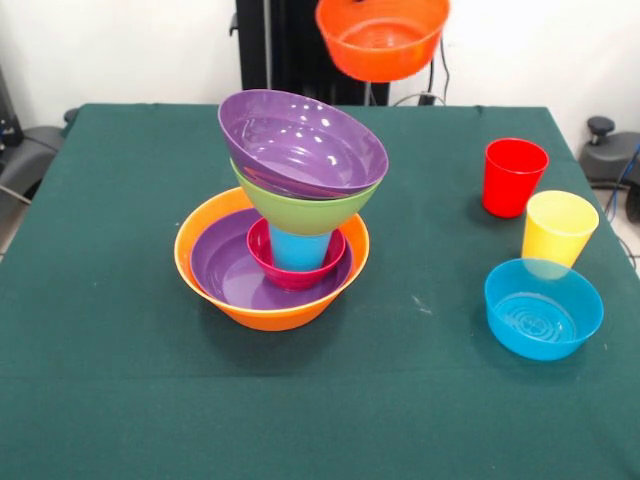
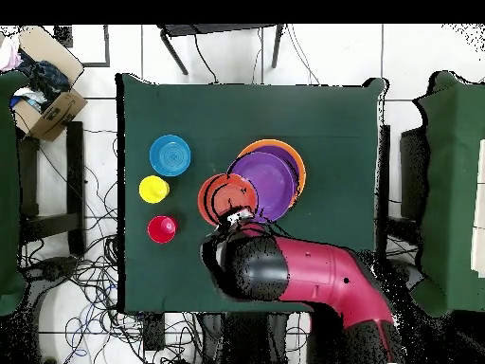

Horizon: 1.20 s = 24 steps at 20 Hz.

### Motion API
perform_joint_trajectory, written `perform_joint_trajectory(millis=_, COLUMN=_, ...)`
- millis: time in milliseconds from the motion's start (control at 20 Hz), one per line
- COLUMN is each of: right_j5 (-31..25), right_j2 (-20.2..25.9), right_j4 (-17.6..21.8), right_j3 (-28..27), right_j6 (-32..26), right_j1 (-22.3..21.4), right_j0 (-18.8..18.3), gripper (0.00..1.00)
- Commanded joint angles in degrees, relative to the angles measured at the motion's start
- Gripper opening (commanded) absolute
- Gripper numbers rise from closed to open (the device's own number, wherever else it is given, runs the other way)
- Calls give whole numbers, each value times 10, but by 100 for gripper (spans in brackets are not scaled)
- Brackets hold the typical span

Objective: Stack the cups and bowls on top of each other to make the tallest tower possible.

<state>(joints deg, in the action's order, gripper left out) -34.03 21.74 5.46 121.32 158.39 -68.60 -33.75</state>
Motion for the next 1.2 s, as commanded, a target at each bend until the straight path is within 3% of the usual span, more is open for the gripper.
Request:
perform_joint_trajectory(millis=50, right_j5=37, right_j2=-24, right_j4=96, right_j3=-30, right_j6=-50, right_j1=85, right_j0=-5, gripper=0)
perform_joint_trajectory(millis=300, right_j5=55, right_j2=-44, right_j4=138, right_j3=-61, right_j6=-24, right_j1=122, right_j0=7, gripper=0)
perform_joint_trajectory(millis=650, right_j5=53, right_j2=-36, right_j4=130, right_j3=-46, right_j6=-25, right_j1=108, right_j0=0, gripper=0)
perform_joint_trajectory(millis=1200, right_j5=105, right_j2=-53, right_j4=148, right_j3=-43, right_j6=-13, right_j1=133, right_j0=6, gripper=0)
